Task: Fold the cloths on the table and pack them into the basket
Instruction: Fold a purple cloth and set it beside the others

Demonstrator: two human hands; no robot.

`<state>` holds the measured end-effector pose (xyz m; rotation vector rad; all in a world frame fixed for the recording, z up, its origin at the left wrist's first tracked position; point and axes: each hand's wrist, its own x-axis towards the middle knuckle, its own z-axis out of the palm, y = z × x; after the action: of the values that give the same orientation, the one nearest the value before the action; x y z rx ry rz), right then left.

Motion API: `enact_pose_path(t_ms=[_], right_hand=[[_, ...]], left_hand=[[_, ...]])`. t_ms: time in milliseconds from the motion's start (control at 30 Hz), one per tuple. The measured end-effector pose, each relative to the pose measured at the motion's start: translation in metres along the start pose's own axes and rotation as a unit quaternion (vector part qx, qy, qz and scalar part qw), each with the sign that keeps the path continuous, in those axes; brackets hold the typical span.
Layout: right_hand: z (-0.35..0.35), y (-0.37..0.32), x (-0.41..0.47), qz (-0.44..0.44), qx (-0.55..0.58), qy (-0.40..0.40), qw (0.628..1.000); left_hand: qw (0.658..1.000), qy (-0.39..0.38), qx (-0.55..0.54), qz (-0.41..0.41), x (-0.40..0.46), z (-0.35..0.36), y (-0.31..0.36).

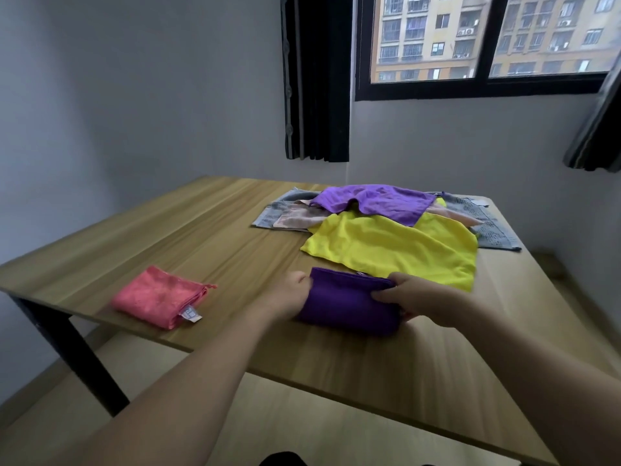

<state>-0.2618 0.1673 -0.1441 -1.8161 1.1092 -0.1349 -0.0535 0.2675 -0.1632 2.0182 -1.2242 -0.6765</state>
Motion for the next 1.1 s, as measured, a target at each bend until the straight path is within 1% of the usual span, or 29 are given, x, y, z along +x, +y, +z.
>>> enact_pose_path(t_ms=[100, 133, 200, 267, 300, 367, 433, 500, 567, 667, 733, 800, 867, 933, 1000, 1100], right_hand=[[0.009, 0.007, 0.017, -0.006, 0.024, 0.075, 0.997], [0.012, 0.008, 0.022, -0.015, 0.007, 0.104, 0.994], [0.017, 0.009, 0.03, -0.024, -0.076, 0.148, 0.986], [0.021, 0.009, 0.035, -0.022, -0.165, 0.162, 0.973], [0.022, 0.008, 0.037, -0.017, -0.192, 0.162, 0.968], [0.019, 0.006, 0.042, 0.002, -0.212, 0.154, 0.965], [0.014, 0.004, 0.047, 0.03, -0.198, 0.137, 0.97], [0.009, 0.003, 0.053, 0.054, -0.167, 0.121, 0.977], [0.005, 0.003, 0.055, 0.059, -0.126, 0.114, 0.984], [0.003, 0.001, 0.054, 0.046, -0.037, 0.094, 0.994], [0.003, -0.003, 0.053, 0.043, -0.042, 0.07, 0.996], [0.002, -0.012, 0.051, 0.028, -0.028, 0.051, 0.998], [0.004, -0.027, 0.051, -0.001, 0.049, 0.038, 0.998], [0.01, -0.047, 0.052, -0.03, 0.127, 0.022, 0.991], [0.023, -0.072, 0.057, -0.053, 0.157, 0.009, 0.986], [0.054, -0.114, 0.074, -0.085, 0.198, 0.0, 0.977]], left_hand=[[0.993, 0.068, 0.093, -0.016, 0.009, 0.017, 0.0], [0.99, 0.086, 0.111, -0.019, 0.009, 0.021, 0.0], [0.981, 0.119, 0.152, -0.013, 0.011, 0.029, 0.0], [0.97, 0.139, 0.2, -0.006, 0.013, 0.035, -0.001], [0.964, 0.147, 0.223, -0.007, 0.014, 0.038, -0.001], [0.95, 0.162, 0.268, -0.018, 0.014, 0.044, -0.001], [0.944, 0.172, 0.28, -0.037, 0.013, 0.05, 0.001], [0.944, 0.175, 0.269, -0.075, 0.017, 0.053, 0.003], [0.945, 0.156, 0.267, -0.102, 0.022, 0.053, 0.006], [0.946, 0.115, 0.283, -0.111, 0.031, 0.047, 0.011], [0.96, 0.103, 0.234, -0.118, 0.032, 0.037, 0.016], [0.977, 0.106, 0.138, -0.126, 0.033, 0.025, 0.019], [0.982, 0.136, 0.038, -0.129, 0.038, 0.007, 0.016], [0.975, 0.178, -0.039, -0.128, 0.044, -0.016, 0.012], [0.968, 0.209, -0.068, -0.125, 0.05, -0.046, 0.006], [0.966, 0.223, -0.065, -0.116, 0.055, -0.094, -0.007]])
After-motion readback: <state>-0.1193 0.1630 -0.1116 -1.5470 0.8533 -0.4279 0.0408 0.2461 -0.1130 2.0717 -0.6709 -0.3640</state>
